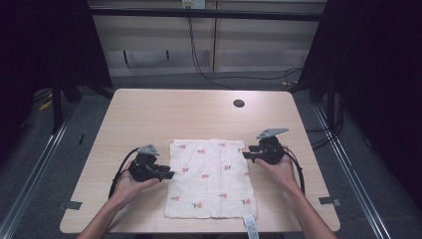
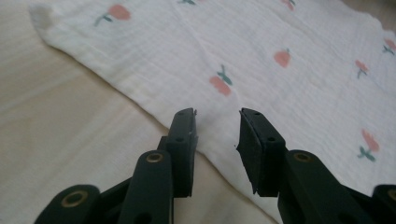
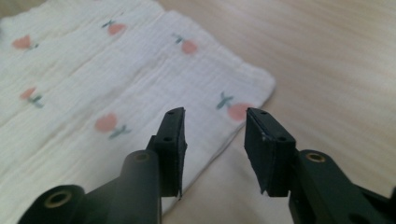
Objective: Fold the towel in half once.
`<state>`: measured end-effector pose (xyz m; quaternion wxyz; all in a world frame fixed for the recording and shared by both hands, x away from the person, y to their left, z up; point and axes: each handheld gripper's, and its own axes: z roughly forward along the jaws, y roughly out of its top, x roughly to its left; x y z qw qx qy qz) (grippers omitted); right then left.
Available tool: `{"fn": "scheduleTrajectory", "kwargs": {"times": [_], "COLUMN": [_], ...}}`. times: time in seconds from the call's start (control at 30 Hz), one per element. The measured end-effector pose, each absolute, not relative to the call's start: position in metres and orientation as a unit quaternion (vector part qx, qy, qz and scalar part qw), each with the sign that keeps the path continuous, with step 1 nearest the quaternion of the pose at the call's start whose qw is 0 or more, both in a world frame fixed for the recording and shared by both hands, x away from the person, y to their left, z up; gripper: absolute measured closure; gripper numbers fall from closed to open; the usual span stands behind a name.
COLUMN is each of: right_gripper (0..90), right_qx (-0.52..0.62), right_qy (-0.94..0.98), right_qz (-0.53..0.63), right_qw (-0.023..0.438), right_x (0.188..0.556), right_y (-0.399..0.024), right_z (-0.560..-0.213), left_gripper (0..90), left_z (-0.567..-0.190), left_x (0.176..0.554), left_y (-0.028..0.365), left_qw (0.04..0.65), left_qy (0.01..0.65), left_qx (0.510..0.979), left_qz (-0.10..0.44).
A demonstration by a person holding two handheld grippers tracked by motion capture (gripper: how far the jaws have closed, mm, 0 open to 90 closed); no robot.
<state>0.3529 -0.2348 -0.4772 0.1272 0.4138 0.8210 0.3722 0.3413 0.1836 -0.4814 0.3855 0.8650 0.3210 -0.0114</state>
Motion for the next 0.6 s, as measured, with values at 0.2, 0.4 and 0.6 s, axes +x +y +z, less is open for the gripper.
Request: {"fn": "scheduleTrajectory", "kwargs": {"times": [0.2, 0.4, 0.6], "right_gripper": [63.3, 65.4, 64.9], "right_qx": [0.413, 0.438, 0.438], "right_qy": [0.829, 0.823, 0.827], "right_qz": [0.351, 0.337, 0.332], "right_qw": [0.135, 0.129, 0.120], "right_x": [0.377, 0.408, 0.413], "right_y": [-0.227, -0.226, -0.223], "right_z": [-0.482, -0.491, -0.498], "left_gripper": [64.6, 60.7, 60.4], "left_z": [-0.480, -0.479, -0.479], "left_x": [0.357, 0.373, 0.385], "left_y": [0.188, 0.195, 0.201], "left_qw": [0.394, 0.400, 0.419], "left_qy": [0.347, 0.367, 0.380], "left_qx": [0.851, 0.839, 0.825], "left_qz": [0.003, 0.022, 0.021]}}
